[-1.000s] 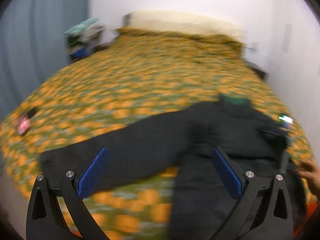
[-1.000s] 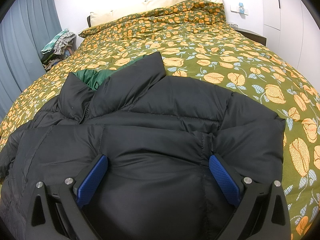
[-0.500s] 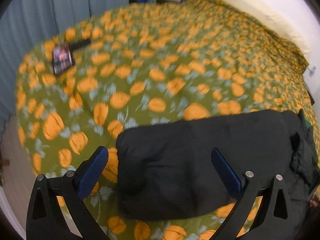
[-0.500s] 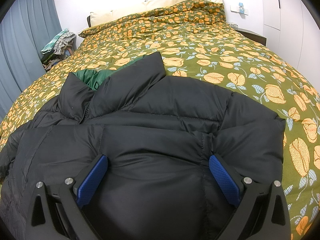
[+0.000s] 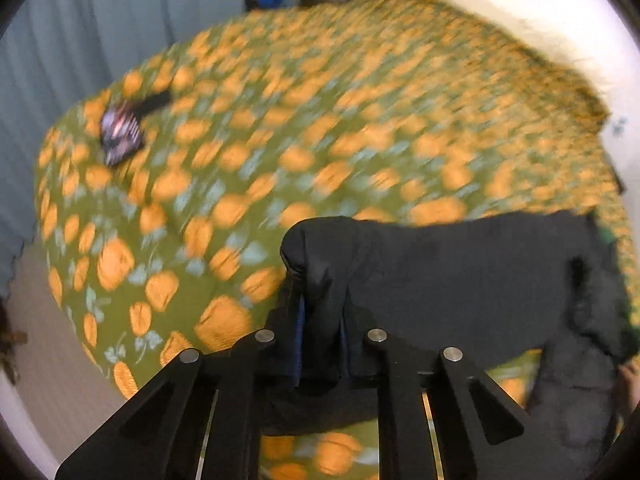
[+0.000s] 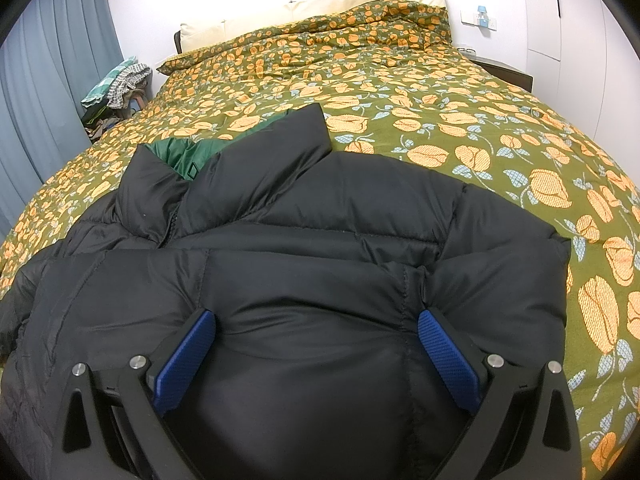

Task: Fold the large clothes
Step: 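Grasp the other black sleeve cuff with the left gripper, then fold the held sleeve across the jacket body with the left gripper and release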

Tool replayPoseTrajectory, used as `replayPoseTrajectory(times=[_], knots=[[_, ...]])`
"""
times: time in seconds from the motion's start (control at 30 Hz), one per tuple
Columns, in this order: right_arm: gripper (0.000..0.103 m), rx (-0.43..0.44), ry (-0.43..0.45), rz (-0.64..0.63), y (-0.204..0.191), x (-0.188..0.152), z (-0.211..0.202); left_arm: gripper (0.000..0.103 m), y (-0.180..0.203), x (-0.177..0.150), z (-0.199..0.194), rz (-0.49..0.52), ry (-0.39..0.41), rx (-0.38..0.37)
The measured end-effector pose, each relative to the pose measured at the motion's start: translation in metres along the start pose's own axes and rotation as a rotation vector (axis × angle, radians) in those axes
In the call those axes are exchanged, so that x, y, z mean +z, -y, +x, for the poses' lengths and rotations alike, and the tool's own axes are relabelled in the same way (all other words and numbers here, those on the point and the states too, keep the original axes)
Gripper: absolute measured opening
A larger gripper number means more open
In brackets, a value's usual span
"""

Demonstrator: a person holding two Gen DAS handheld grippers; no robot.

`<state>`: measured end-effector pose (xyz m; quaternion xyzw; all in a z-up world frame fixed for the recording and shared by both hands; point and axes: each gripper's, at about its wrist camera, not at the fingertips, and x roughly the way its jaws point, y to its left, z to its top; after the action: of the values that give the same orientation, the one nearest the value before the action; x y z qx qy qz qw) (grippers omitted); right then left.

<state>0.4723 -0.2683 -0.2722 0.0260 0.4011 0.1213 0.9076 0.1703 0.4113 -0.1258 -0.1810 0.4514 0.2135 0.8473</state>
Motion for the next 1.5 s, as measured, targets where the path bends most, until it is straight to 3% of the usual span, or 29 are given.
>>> replayPoseTrajectory(times=[0.23, 0.4, 0.5, 0.63, 0.77, 0.9, 1.03, 1.07, 1.13, 1.2, 1.23, 1.5], knots=[[0.103, 0.004, -0.01, 0.002, 0.001, 0.0, 0.002, 0.012, 0.122, 0.042, -0.115, 0.23, 0.188, -0.191], [0.103, -0.001, -0.015, -0.007, -0.001, 0.001, 0.002, 0.012, 0.211, 0.052, -0.152, 0.336, 0.227, -0.369], [0.103, 0.011, 0.03, 0.004, 0.004, 0.001, -0.018, 0.012, 0.276, 0.05, -0.16, 0.42, 0.226, -0.495], [0.103, 0.092, 0.136, 0.023, 0.012, -0.005, -0.08, 0.012, 0.352, 0.041, -0.142, 0.506, 0.2, -0.602], [0.103, 0.147, 0.122, 0.008, 0.023, -0.022, -0.139, 0.012, 0.419, 0.02, -0.097, 0.549, 0.128, -0.654], [0.103, 0.141, 0.134, -0.012, 0.033, -0.046, -0.195, 0.012, 0.477, -0.014, -0.04, 0.58, 0.037, -0.644], [0.103, 0.137, 0.129, -0.024, 0.029, -0.06, -0.223, 0.013, 0.516, -0.054, 0.01, 0.599, -0.027, -0.597], [0.103, 0.134, 0.121, -0.032, 0.027, -0.063, -0.227, 0.016, 0.525, -0.064, 0.022, 0.601, -0.042, -0.594], [0.103, 0.14, 0.113, -0.033, 0.021, -0.067, -0.229, 0.037, 0.536, -0.078, 0.04, 0.599, -0.053, -0.575], [0.103, 0.161, 0.1, -0.02, 0.015, -0.07, -0.226, 0.085, 0.541, -0.086, 0.049, 0.596, -0.054, -0.555], [0.103, 0.171, 0.089, -0.012, 0.012, -0.071, -0.224, 0.091, 0.542, -0.089, 0.05, 0.581, -0.047, -0.547], [0.103, 0.328, -0.032, 0.082, -0.008, -0.056, -0.169, 0.1, 0.494, -0.057, 0.016, 0.409, -0.097, -0.757]])
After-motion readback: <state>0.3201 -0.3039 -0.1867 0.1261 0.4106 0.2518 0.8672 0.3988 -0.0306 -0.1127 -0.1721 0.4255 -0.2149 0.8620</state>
